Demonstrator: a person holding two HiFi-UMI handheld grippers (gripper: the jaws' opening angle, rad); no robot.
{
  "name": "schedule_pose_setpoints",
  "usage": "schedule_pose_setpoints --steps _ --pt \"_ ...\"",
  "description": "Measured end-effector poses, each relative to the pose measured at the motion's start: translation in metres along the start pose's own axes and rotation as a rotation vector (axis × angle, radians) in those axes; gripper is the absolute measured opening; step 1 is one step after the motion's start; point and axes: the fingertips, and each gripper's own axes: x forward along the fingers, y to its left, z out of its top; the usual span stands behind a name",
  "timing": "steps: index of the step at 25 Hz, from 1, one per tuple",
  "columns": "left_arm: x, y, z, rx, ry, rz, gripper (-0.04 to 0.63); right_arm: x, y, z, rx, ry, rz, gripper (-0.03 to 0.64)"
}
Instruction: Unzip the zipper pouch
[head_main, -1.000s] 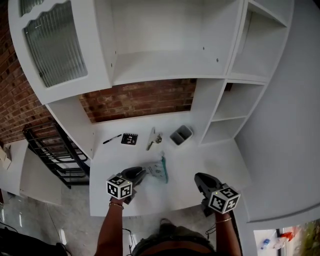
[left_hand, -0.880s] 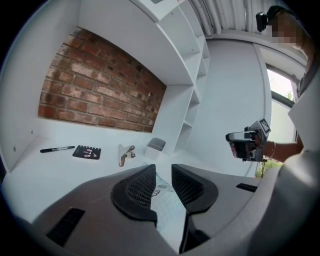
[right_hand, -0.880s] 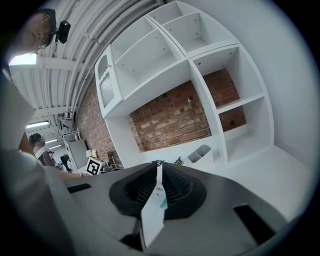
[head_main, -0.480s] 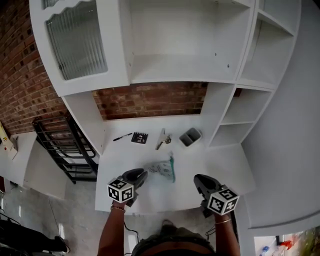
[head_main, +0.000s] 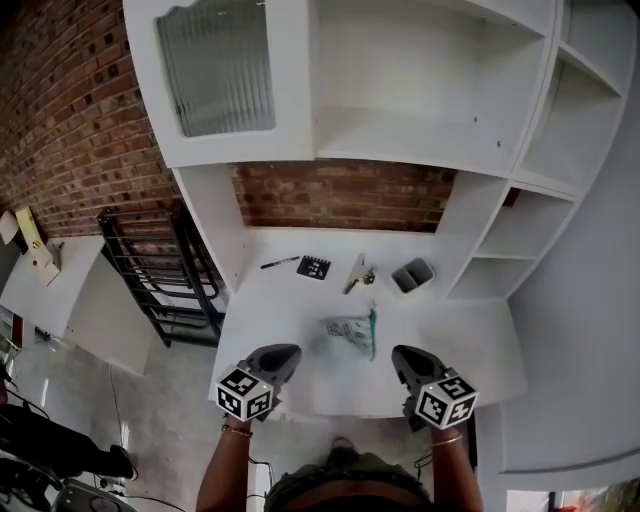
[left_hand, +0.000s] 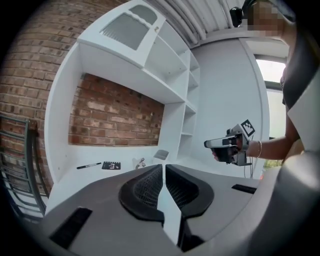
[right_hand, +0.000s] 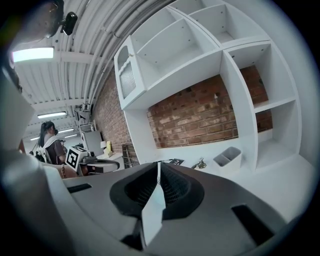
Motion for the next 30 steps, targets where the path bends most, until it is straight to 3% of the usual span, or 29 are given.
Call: schedule_pose_setpoints --steps 10,17,25,30 --pt "-0.04 -0.008 0.002 -0.024 -0.025 0.063 0.003 0.01 0.014 0.001 -0.101 0.003 -0.015 0.002" --pt "-0.038 -0.019 0.003 0.013 -0.019 0.064 0.003 0.01 0.01 0.0 -0.094 0.005 -0.01 0.002" --pt "-0.04 -0.018 0.005 -0.02 -0.038 0.071 0.003 0.008 0.01 -0.004 -0.094 0.02 0.012 0.002" --pt "-0.04 -0.02 0.005 0.01 -0.018 0.094 0.003 0.006 0.007 -0.004 -0.091 0.025 0.004 0.002"
